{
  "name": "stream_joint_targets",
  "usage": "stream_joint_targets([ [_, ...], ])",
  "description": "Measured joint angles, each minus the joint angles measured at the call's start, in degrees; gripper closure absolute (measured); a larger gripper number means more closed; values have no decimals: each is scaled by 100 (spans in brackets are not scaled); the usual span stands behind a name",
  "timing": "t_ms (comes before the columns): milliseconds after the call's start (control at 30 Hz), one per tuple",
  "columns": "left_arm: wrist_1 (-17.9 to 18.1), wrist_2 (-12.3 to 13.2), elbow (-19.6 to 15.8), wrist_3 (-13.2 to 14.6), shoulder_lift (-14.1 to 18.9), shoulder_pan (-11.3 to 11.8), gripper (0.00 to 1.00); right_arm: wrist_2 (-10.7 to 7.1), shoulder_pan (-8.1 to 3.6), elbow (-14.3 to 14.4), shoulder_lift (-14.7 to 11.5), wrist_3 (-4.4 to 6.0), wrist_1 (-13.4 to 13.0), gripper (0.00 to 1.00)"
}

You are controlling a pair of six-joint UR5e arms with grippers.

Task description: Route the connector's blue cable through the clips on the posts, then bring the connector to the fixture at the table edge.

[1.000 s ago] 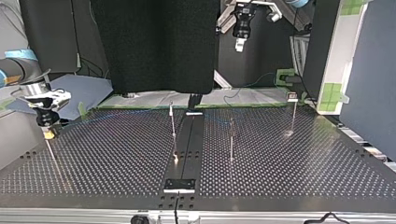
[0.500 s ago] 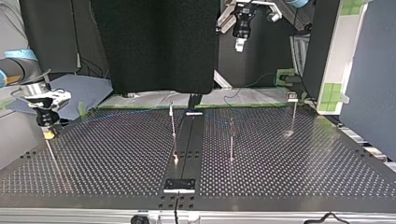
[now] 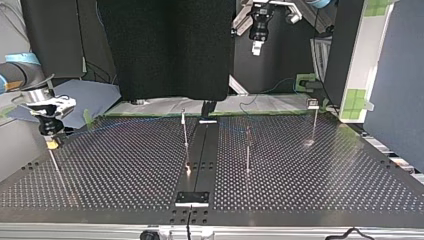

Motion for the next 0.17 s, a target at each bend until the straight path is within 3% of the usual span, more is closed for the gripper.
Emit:
stream_joint_targets([
  [167, 0, 0, 0, 0, 0, 0, 0, 0, 0, 0, 0, 0, 0, 0],
])
